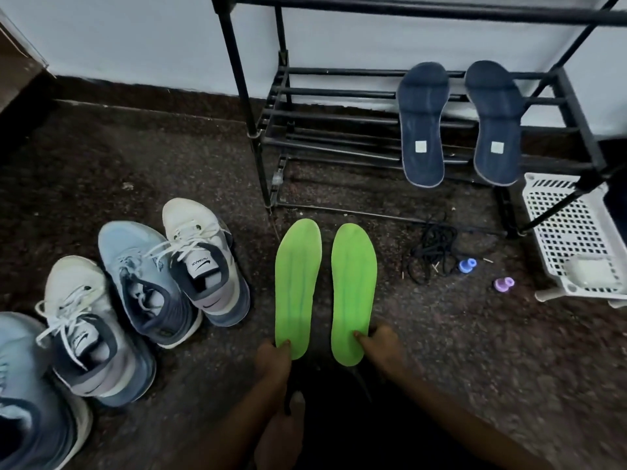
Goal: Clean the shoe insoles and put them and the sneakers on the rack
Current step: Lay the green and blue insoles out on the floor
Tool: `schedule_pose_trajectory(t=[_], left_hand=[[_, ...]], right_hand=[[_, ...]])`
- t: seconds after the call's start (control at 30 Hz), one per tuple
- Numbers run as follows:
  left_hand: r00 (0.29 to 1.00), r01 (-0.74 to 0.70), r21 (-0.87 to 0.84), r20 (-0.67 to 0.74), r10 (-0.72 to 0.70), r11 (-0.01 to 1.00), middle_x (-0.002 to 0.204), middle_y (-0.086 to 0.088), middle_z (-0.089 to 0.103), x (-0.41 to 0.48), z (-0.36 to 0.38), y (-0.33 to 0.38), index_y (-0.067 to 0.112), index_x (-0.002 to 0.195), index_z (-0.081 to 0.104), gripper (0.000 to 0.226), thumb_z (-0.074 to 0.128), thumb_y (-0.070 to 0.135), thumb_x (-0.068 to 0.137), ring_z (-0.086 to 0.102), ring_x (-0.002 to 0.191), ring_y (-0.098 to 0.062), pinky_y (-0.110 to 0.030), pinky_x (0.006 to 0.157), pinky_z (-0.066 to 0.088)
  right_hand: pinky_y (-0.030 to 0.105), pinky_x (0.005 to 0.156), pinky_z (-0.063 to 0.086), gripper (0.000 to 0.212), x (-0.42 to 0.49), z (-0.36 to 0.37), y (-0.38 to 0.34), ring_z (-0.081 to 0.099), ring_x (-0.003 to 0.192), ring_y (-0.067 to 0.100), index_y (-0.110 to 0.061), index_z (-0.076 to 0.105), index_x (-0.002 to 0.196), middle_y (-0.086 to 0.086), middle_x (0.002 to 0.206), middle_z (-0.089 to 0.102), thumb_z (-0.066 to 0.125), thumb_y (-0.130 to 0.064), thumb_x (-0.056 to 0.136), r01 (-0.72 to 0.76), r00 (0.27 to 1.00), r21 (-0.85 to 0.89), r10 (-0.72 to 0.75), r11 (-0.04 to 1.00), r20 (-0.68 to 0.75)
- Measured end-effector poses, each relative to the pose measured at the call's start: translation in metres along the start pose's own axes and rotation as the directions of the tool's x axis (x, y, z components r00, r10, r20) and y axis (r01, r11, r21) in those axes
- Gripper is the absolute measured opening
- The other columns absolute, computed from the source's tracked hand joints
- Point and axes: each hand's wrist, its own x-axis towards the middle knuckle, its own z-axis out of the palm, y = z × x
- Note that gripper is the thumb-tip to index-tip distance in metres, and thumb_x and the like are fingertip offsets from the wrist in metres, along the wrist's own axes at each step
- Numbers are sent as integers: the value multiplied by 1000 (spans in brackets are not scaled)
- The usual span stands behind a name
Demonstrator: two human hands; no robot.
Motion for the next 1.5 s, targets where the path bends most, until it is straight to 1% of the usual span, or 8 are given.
schedule_pose_trajectory(t=[0.17,0.27,0.57,0.67,0.77,1.07,1.3,1.5], left_hand=[[995,-96,45,-11,96,994,107,-24,65,-12,-21,36,-8,104,63,22,59,7,88,61,99,-38,-38,84,48],[972,-236,3,-18,236,972,100,-22,62,-28,-33,87,-4,104,60,19,55,8,90,58,85,-33,-30,63,39],[801,-591,-112,30,598,799,92,-9,58,-110,-26,270,8,87,61,13,49,4,90,53,88,-23,-32,80,44],[823,-541,-148,108,557,828,87,-16,62,-109,-2,306,8,72,59,15,56,7,87,58,88,-25,-31,79,46],[876,-418,-151,192,442,896,113,-29,62,-98,26,324,-5,104,64,26,62,15,87,60,108,-38,-43,84,52],[872,-125,-278,428,239,952,137,-28,43,-105,71,327,-6,133,40,46,54,15,96,47,124,-39,-45,92,45],[875,-164,-426,354,331,890,128,-22,55,-108,81,330,-12,119,49,28,49,-9,92,58,112,-35,-36,77,51],[861,-215,-488,314,400,846,125,-21,57,-120,72,326,-10,117,54,26,47,-12,91,59,111,-34,-34,78,51]], right_hand=[[35,74,48,19,-5,-28,-4,61,82,22,-16,61,77,15,96,67,62,-35,82,26,1000,18,-25,1000,-12],[39,78,50,23,-10,-67,-26,64,85,29,-20,57,61,13,87,69,61,-25,84,116,987,117,-101,986,-126],[33,77,43,15,-28,-215,-116,60,93,29,-10,64,83,13,94,68,55,-21,87,385,807,249,-193,889,-559],[32,75,42,10,-8,-255,-129,59,94,32,-11,57,78,15,94,65,58,-17,85,416,751,251,-175,874,-637],[34,85,39,23,27,-278,-124,51,110,34,-6,61,93,16,113,58,65,-26,82,328,740,231,-97,916,-666],[48,81,53,37,89,-279,-100,61,84,33,-1,58,84,19,94,62,76,-29,70,161,920,698,149,698,-362],[38,68,48,28,90,-276,-112,56,76,25,-9,51,56,12,77,60,69,-3,77,245,926,751,82,613,-369],[29,56,52,4,73,-273,-111,59,68,22,-2,64,83,13,88,62,62,1,83,297,914,725,33,621,-403]])
